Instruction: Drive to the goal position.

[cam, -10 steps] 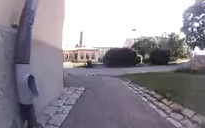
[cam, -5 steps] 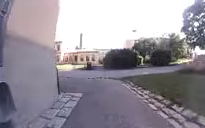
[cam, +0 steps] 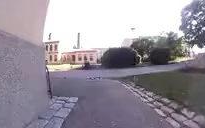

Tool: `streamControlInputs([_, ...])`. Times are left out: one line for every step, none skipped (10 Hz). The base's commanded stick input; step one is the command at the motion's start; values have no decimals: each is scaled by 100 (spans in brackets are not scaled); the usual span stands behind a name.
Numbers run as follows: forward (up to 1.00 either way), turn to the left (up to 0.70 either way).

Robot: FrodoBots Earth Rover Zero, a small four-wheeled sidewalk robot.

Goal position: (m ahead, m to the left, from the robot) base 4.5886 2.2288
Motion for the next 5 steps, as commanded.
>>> streamControlInputs([60, 0])
streamControlInputs([60, 0])
streamControlInputs([60, 0])
streamControlInputs([60, 0])
streamControlInputs([60, 0])
